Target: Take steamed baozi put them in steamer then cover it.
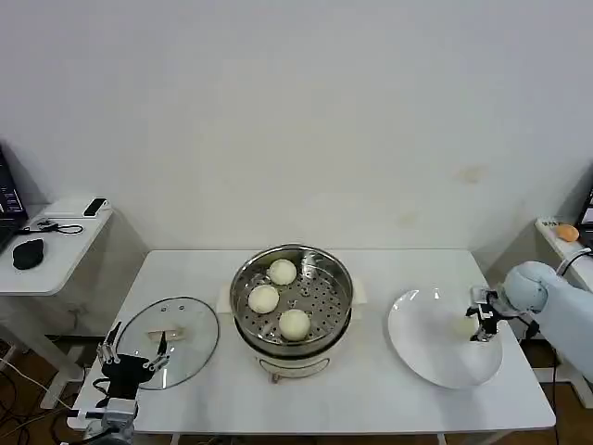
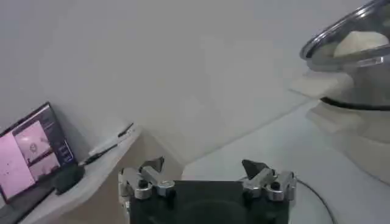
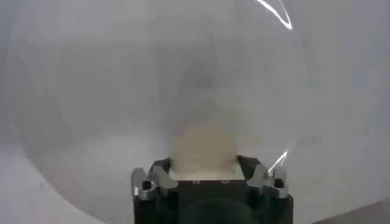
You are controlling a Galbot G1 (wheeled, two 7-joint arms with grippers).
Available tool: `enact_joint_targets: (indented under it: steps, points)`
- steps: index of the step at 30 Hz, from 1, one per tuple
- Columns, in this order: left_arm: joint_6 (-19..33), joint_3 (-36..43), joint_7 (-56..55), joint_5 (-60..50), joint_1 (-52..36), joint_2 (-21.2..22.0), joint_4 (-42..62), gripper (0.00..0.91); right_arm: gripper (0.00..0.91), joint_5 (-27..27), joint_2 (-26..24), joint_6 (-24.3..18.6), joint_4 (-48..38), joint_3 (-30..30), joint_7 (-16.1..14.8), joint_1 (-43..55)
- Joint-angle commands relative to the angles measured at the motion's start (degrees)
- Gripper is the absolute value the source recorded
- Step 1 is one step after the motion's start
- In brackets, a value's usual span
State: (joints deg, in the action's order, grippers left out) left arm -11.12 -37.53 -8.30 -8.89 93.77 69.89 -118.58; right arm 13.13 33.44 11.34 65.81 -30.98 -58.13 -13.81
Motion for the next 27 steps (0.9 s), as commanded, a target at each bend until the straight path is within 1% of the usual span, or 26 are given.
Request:
enact_joint_targets:
  steps: [1, 4, 7, 10, 13, 15, 17, 19, 20, 21, 22, 24, 26, 27]
  points:
    - [0.0, 0.1, 0.0, 0.0, 0.0, 0.0, -0.2, 0.907, 0.645, -1.3, -1.0, 0.5, 1.2, -1.5, -0.9, 1.7]
    - [-0.1, 0.2, 0.0, 0.0, -0.1, 0.0, -0.3, 0.907, 0.645, -2.5, -2.2, 1.4, 3.3, -2.1, -1.2, 3.5]
    - [0.0, 0.1, 0.1, 0.3, -0.4, -0.1, -0.3, 0.907, 0.645, -5.0, -3.7, 3.0, 6.2, -3.9, -1.1, 6.9]
    - [-0.2, -0.2, 0.2, 0.4, -0.9, -0.1, -0.7, 0.907, 0.645, -7.4, -4.9, 4.7, 9.8, -8.1, -0.7, 11.8]
    - [-0.3, -0.2, 0.3, 0.6, -1.1, -0.4, -0.9, 0.907, 0.645, -8.5, -5.3, 6.7, 13.2, -12.7, 0.0, 19.6]
    - [-0.2, -0.3, 0.4, 0.8, -1.2, -0.4, -1.0, 0.907, 0.645, -12.4, -5.2, 9.1, 15.8, -17.2, 0.5, 25.9]
    - [-0.2, -0.3, 0.4, 0.9, -1.3, -0.3, -1.2, 0.907, 0.645, -15.0, -4.8, 10.1, 17.7, -20.5, 0.9, 29.8]
    - [-0.2, -0.3, 0.4, 0.8, -1.2, -0.3, -1.5, 0.907, 0.645, -20.2, -3.8, 12.4, 20.6, -27.0, 2.1, 37.3]
    - [-0.2, -0.3, 0.5, 0.8, -1.2, -0.2, -1.7, 0.907, 0.655, -22.4, -3.3, 13.6, 22.1, -29.0, 2.7, 39.9]
    - [-0.3, -0.3, 0.5, 0.8, -1.2, -0.2, -1.8, 0.907, 0.655, -24.3, -2.5, 14.4, 23.0, -30.8, 3.1, 42.5]
    - [-0.3, -0.2, 0.5, 0.7, -1.2, -0.1, -1.9, 0.907, 0.655, -25.7, -1.7, 15.3, 24.3, -34.0, 3.7, 45.3]
    - [-0.4, -0.2, 0.5, 0.7, -1.2, 0.0, -2.3, 0.907, 0.655, -29.7, 0.7, 17.4, 25.9, -37.4, 5.1, 49.1]
    - [-0.4, -0.3, 0.5, 0.7, -1.1, 0.1, -2.5, 0.907, 0.655, -33.3, 3.1, 19.1, 26.8, -39.5, 6.7, 51.7]
    - [-0.5, -0.3, 0.5, 0.7, -1.1, 0.2, -2.6, 0.907, 0.655, -36.3, 4.5, 20.1, 27.1, -40.1, 7.7, 52.4]
